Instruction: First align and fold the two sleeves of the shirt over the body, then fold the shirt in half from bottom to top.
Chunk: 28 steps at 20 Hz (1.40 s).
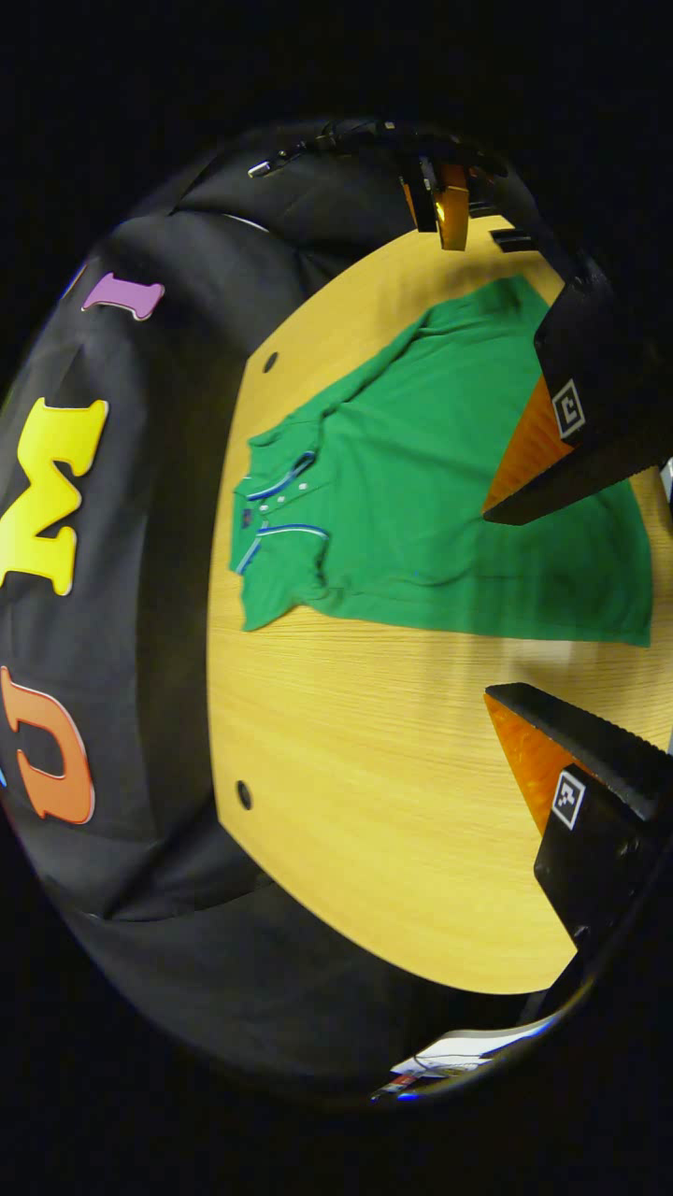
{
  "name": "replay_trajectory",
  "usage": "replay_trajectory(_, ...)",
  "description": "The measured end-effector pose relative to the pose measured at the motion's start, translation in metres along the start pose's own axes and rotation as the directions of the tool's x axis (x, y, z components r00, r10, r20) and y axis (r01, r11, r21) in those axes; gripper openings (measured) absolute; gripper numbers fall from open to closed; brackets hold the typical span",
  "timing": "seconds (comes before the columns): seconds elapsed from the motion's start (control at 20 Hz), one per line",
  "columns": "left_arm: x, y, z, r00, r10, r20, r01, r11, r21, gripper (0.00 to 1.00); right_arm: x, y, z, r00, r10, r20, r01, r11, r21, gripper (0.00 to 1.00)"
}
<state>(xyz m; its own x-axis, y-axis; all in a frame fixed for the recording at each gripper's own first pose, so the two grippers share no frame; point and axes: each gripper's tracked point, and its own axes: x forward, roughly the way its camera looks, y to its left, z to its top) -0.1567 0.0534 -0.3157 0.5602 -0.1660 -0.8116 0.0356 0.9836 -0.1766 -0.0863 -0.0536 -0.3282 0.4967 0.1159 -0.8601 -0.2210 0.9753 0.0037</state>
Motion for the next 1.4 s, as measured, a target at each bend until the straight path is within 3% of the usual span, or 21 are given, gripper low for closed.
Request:
replay_trajectory(0.25,-0.003,0.01,-0.076,0.982,-0.002,-0.188,0.005,1.0,0.015,1.0,0.023,0.003,-0.043,0.992,0.005,-0.127,-0.003,1.0,0.014,0.97)
replay_trajectory(0.75,0.001,0.017,-0.1,0.963,0.033,-0.267,-0.037,0.999,-0.01,1.0,0.041,0.01,-0.071,0.976,-0.019,-0.219,0.023,1.0,0.014,0.92)
replay_trajectory(0.9,0.003,0.019,-0.104,0.958,0.065,-0.279,-0.067,0.998,0.002,1.0,0.042,0.011,-0.07,0.974,-0.024,-0.225,0.032,0.999,0.033,0.95)
replay_trajectory(1.1,0.001,0.016,-0.11,0.938,0.089,-0.334,-0.099,0.995,-0.011,1.0,0.042,0.014,-0.072,0.967,-0.021,-0.252,0.035,0.998,0.05,0.89)
replay_trajectory(1.15,0.0,0.015,-0.111,0.937,0.09,-0.339,-0.103,0.994,-0.02,1.0,0.04,0.016,-0.073,0.965,-0.017,-0.261,0.032,0.998,0.052,0.73)
replay_trajectory(1.2,-0.002,0.012,-0.114,0.934,0.085,-0.346,-0.098,0.995,-0.02,0.92,0.042,0.019,-0.074,0.963,-0.006,-0.268,0.021,0.998,0.053,0.65)
replay_trajectory(1.25,-0.001,0.011,-0.115,0.933,0.075,-0.351,-0.086,0.996,-0.018,0.82,0.042,0.022,-0.073,0.962,0.006,-0.272,0.01,0.998,0.058,0.49)
replay_trajectory(1.3,0.0,0.008,-0.115,0.934,0.057,-0.353,-0.073,0.997,-0.031,0.57,0.042,0.022,-0.073,0.96,0.006,-0.28,0.01,0.998,0.058,0.34)
replay_trajectory(1.4,-0.001,0.006,-0.115,0.931,0.031,-0.364,-0.053,0.997,-0.049,0.11,0.043,0.029,-0.076,0.954,0.049,-0.296,-0.017,0.994,0.111,0.15)
